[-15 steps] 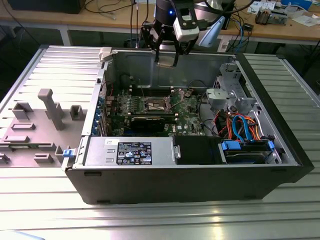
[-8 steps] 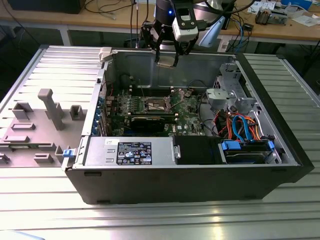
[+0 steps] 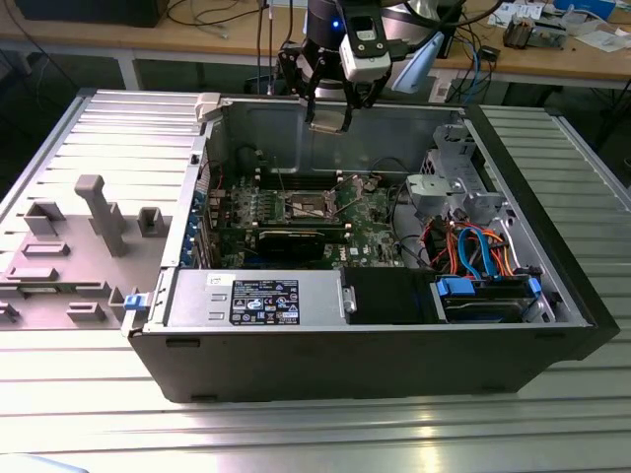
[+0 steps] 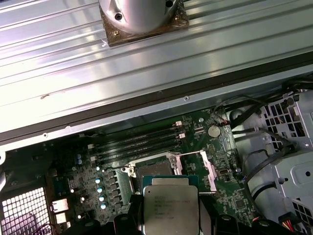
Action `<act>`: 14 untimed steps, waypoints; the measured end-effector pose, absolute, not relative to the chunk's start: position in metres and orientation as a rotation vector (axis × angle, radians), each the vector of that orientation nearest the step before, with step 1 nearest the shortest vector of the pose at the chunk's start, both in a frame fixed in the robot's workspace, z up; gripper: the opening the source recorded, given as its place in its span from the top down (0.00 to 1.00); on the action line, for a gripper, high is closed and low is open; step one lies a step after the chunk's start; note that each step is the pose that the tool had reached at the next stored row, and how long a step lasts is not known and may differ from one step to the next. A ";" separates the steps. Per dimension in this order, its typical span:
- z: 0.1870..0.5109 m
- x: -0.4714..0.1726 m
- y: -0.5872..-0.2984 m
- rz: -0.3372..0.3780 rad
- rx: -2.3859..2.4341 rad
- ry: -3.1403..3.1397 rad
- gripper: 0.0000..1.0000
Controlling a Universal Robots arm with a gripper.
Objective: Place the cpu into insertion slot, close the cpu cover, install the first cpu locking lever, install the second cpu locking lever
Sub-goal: 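Place the cpu into insertion slot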
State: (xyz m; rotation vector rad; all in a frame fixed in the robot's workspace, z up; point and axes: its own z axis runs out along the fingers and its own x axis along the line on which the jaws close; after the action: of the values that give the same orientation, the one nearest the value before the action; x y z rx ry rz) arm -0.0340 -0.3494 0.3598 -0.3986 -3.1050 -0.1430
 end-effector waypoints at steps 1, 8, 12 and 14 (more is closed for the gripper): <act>0.360 -0.034 -0.349 -0.143 -0.401 -3.105 0.45; 0.360 -0.034 -0.349 -0.143 -0.438 -3.101 0.45; 0.360 -0.034 -0.349 -0.143 -0.450 -3.100 0.45; 0.360 -0.034 -0.349 -0.143 -0.452 -3.099 0.45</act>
State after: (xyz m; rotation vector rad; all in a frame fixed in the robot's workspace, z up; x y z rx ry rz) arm -0.0340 -0.3494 0.3598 -0.4525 -3.0993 -0.1432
